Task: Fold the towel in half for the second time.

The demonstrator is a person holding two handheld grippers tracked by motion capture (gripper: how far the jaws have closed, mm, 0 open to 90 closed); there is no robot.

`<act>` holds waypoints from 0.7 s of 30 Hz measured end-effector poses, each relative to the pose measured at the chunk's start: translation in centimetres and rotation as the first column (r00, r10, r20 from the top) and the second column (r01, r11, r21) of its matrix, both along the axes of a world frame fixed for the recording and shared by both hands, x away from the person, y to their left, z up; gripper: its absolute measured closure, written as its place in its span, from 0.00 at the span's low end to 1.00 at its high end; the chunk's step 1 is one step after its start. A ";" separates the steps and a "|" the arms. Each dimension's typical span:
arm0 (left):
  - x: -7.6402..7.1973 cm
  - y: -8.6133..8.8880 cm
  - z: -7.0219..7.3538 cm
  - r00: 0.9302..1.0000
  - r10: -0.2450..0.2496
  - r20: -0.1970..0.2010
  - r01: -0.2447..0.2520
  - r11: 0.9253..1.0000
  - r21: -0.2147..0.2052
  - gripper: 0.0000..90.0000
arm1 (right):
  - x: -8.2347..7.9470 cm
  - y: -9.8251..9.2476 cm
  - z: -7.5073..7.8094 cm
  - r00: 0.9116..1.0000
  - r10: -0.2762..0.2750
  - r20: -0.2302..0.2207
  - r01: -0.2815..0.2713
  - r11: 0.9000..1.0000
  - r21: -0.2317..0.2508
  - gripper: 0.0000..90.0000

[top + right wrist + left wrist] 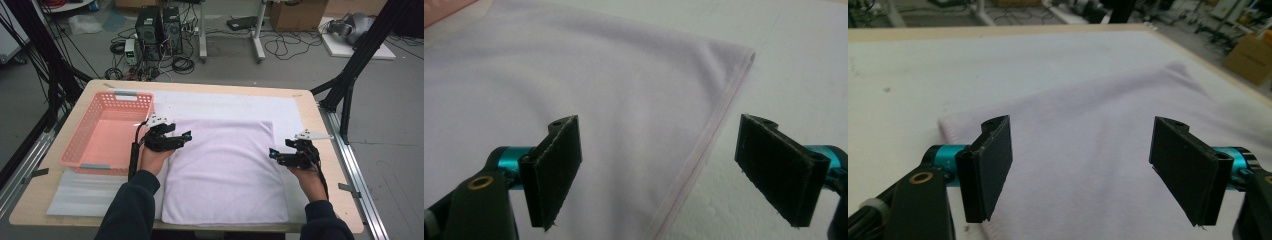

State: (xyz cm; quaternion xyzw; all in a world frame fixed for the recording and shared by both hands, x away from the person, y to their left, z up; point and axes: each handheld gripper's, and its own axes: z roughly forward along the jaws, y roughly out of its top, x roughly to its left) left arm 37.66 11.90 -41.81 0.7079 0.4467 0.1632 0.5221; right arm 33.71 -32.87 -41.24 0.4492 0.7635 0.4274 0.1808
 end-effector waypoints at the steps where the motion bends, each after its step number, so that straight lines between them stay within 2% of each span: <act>1: 0.4 0.0 -0.3 1.000 0.006 -0.016 -0.006 1.000 0.011 0.29 | 0.7 0.1 0.0 1.000 -0.002 -0.010 0.002 1.000 -0.002 0.19; 5: 2.0 0.0 -1.0 0.998 0.033 -0.054 -0.031 0.999 0.037 0.32 | 3.0 0.6 -0.2 0.998 -0.024 -0.052 0.022 0.999 -0.041 0.20; 6: 2.4 0.1 -1.1 0.997 0.056 -0.056 -0.054 0.998 0.030 0.32 | 3.5 0.7 -0.2 0.998 -0.032 -0.060 0.029 0.998 -0.051 0.20; 7: 2.7 0.1 -1.1 0.995 0.079 -0.064 -0.076 0.996 0.041 0.32 | 4.1 0.8 -0.3 0.997 -0.043 -0.066 0.039 0.998 -0.058 0.21; 10: 3.6 -0.3 -1.0 0.993 0.092 -0.075 -0.088 0.994 0.059 0.36 | 5.5 0.7 -0.6 0.993 -0.069 -0.096 0.064 0.996 -0.054 0.22; 12: 4.0 -0.7 -1.3 0.992 0.103 -0.078 -0.096 0.991 0.089 0.42 | 6.4 0.6 -0.9 0.989 -0.089 -0.115 0.083 0.995 -0.061 0.25; 13: 4.2 -0.7 -1.5 0.990 0.110 -0.090 -0.102 0.991 0.087 0.44 | 6.7 0.7 -1.0 0.988 -0.098 -0.119 0.090 0.993 -0.073 0.28; 14: 4.4 -0.6 -2.0 0.985 0.129 -0.113 -0.118 0.988 0.097 0.44 | 6.9 0.8 -1.0 0.989 -0.102 -0.110 0.094 0.993 -0.077 0.30; 16: 4.6 -0.7 -2.6 0.982 0.143 -0.127 -0.125 0.983 0.137 0.44 | 7.5 1.1 -1.4 0.987 -0.114 -0.111 0.105 0.991 -0.081 0.32; 17: 4.8 -0.9 -2.8 0.979 0.150 -0.140 -0.131 0.981 0.140 0.44 | 7.7 1.1 -1.5 0.986 -0.117 -0.119 0.107 0.990 -0.090 0.32; 19: 4.9 -1.0 -3.1 0.979 0.156 -0.130 -0.136 0.979 0.149 0.46 | 8.2 1.5 -2.0 0.983 -0.122 -0.139 0.108 0.989 -0.103 0.34; 21: 5.0 -1.0 -3.3 0.980 0.153 -0.126 -0.134 0.980 0.146 0.51 | 8.5 1.8 -2.3 0.981 -0.132 -0.139 0.117 0.987 -0.113 0.38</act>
